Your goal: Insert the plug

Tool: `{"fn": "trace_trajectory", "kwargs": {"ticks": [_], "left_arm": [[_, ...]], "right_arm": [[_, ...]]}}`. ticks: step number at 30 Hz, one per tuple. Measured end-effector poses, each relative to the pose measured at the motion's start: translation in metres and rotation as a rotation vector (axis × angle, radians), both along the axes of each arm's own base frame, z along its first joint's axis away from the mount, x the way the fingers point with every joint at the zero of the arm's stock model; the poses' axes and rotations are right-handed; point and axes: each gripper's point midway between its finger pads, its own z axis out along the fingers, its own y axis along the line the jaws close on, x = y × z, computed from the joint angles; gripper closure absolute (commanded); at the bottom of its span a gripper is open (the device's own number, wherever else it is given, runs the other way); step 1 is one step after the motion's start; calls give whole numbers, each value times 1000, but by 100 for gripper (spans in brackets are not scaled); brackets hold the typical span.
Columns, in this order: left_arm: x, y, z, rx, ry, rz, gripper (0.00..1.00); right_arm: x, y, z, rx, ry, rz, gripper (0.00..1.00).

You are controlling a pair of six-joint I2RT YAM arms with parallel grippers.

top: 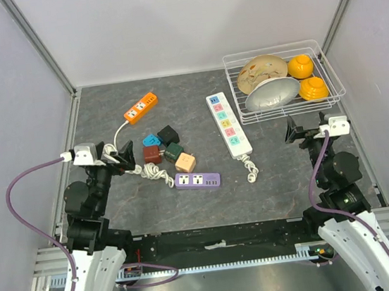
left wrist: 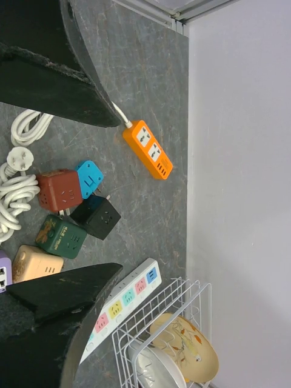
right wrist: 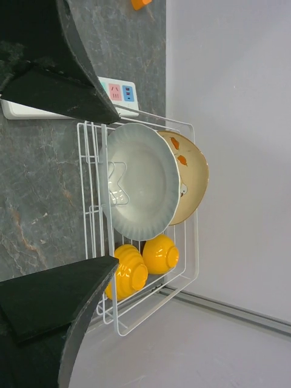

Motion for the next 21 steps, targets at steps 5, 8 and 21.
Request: {"fn": "trace_trajectory", "kwargs": {"ticks": [5, 8, 21], "left_arm": [[1, 1, 0, -1, 2, 6, 1], [0, -1, -1, -1, 3, 0, 0], [-9, -7, 8, -12, -32, -23, 0]], "right_arm": [[3, 5, -4, 9, 18, 19, 2], [8, 12, -5, 22, 53, 48, 2], [69, 95, -80, 75, 636, 318, 2]]}}
